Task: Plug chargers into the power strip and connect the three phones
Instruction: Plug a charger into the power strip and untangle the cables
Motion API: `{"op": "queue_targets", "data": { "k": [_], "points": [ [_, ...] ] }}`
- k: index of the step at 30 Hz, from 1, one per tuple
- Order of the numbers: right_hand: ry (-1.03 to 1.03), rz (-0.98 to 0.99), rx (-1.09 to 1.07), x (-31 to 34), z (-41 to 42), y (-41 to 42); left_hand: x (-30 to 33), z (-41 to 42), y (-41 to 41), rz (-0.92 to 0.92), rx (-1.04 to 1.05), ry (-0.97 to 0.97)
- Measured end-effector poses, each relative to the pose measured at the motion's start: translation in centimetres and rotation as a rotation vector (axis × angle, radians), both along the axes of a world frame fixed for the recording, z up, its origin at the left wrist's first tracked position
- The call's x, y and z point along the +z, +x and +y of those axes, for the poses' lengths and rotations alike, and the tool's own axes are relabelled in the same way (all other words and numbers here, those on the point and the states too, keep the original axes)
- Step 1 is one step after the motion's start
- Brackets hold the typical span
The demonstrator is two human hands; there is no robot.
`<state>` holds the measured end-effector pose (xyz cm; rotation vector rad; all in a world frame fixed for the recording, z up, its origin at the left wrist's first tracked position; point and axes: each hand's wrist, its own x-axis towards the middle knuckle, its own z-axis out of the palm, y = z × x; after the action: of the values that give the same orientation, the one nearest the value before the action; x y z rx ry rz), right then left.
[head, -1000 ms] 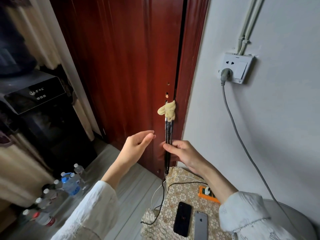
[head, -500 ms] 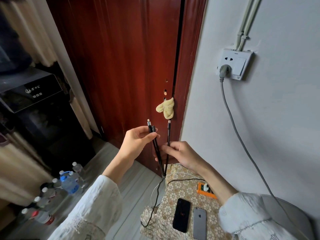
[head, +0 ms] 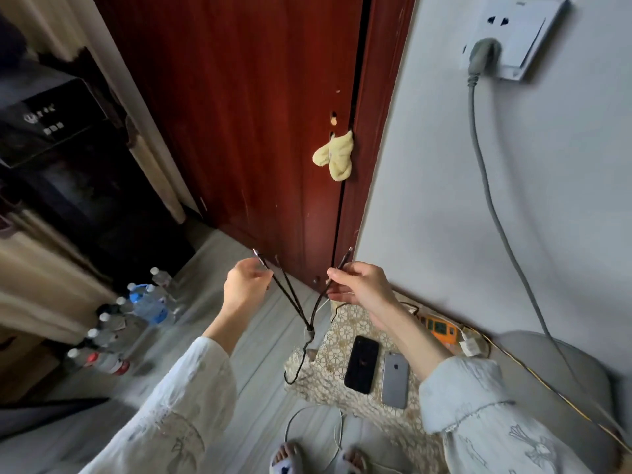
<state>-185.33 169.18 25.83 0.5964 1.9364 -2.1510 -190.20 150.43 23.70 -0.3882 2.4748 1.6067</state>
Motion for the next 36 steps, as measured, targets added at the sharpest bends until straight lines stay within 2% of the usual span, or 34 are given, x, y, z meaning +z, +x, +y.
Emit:
{"op": "queue_targets", "data": {
  "k": [2, 4, 6, 8, 16, 21, 25, 28, 31, 36],
  "points": [
    [-0.024, -0.054, -0.006, -1.2, -0.3, 0.0, -1.3, 1.1, 1.4, 0.004, -0.162, -0.066],
    [-0.012, -0.082, -0.021, -2.6, -0.6, -0.3, -2.8, 2.3, 3.0, -0.01, -0.423, -0.074],
    [0.105, -0.092, -0.022, -4.5, -0.6, -0.6, -4.5, 3.3, 3.9, -0.089, -0.538, -0.029],
    [0.219, -0.107, -0.006, -6.9, -0.5, -0.9, -6.9, 3.9, 4.4, -0.14, -0.516, -0.016],
    [0.235, -0.397, 0.033, -21.2, 2.3, 1.4, -19.5, 2.3, 6.2, -0.335, -0.345, -0.156],
    [0.575, -0.616, 0.144, -30.3, 5.0, 2.3, -25.7, 2.0, 7.1, -0.448, -0.316, -0.04],
    [0.727, -0.715, 0.185, -35.9, 6.3, 2.7, -29.7, 2.8, 7.6, -0.485, -0.311, -0.022],
    [0.841, -0.783, 0.184, -38.6, 6.0, 2.4, -32.4, 3.5, 8.0, -0.483, -0.32, -0.058],
    [0.973, -0.847, 0.187, -39.8, 4.9, 2.1, -33.6, 4.3, 8.0, -0.536, -0.275, 0.021],
    [0.944, -0.887, 0.111, -40.5, 3.7, 1.2, -33.9, 5.3, 7.5, -0.577, -0.309, -0.001]
  ]
}}
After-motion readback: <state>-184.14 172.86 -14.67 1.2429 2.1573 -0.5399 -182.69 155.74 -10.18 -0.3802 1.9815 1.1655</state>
